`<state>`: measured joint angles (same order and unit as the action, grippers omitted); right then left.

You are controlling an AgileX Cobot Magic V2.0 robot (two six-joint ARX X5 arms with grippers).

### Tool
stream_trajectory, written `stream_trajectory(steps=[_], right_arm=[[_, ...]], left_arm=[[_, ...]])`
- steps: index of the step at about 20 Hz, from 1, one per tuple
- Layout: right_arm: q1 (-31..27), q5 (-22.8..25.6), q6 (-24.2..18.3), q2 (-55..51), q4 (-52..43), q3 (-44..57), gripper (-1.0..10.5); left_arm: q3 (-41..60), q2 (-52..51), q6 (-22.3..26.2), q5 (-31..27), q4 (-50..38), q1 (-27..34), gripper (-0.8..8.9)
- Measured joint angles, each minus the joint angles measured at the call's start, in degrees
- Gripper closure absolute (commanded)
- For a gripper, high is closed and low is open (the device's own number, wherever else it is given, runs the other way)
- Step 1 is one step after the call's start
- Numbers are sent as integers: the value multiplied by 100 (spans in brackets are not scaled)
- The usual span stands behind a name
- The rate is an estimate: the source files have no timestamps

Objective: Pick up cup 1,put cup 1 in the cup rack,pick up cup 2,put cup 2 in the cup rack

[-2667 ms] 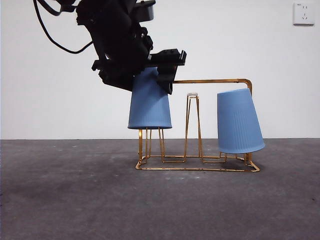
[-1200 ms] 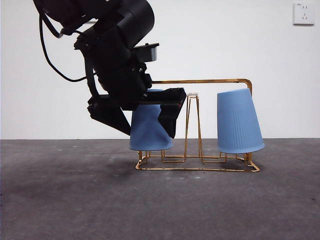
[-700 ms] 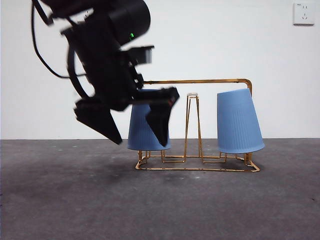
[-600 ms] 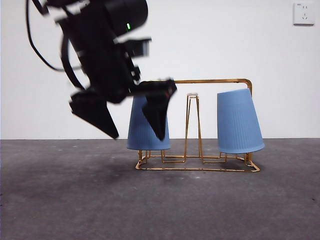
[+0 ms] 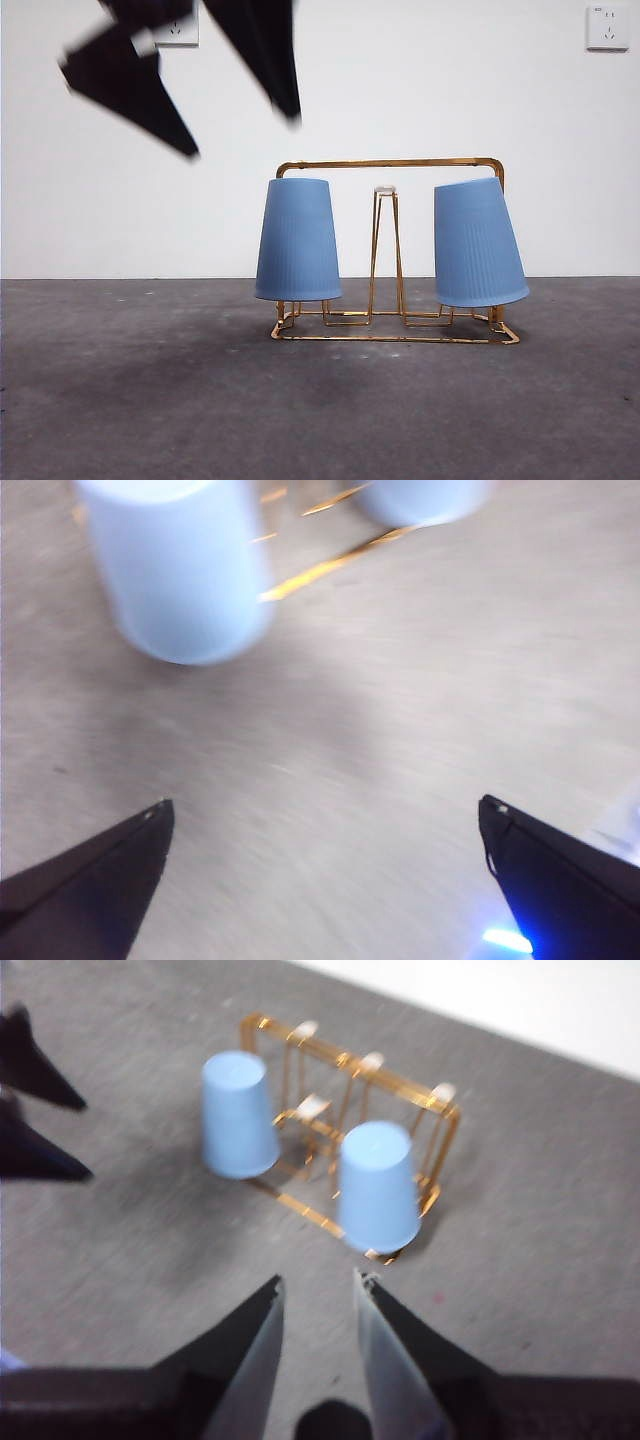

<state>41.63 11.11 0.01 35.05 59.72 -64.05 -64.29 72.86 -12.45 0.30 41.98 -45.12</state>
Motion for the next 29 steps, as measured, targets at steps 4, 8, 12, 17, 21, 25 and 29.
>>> stream_trajectory(steps=[4, 8, 12, 17, 21, 25, 29], right_arm=[[0, -352, 103, 48, 234, 0, 820], [0, -411, 236, 63, 306, 0, 821], [0, -411, 262, 79, 518, 0, 969], [0, -411, 273, 79, 872, 0, 956], [0, -411, 282, 81, 970, 0, 946], [0, -407, 282, 81, 1204, 0, 946], [0, -341, 282, 81, 1300, 0, 946]], left_arm=[[0, -850, -35, 317, 304, -111, 284], [-2, -1834, -127, 448, 350, -146, 561], [-2, -2356, -219, 487, 358, -146, 820], [-2, -2406, -221, 629, 389, -151, 820], [0, -2406, -240, 627, 389, -153, 818], [-2, -2406, -240, 627, 389, -153, 818], [-2, -2406, -240, 627, 389, -153, 818]])
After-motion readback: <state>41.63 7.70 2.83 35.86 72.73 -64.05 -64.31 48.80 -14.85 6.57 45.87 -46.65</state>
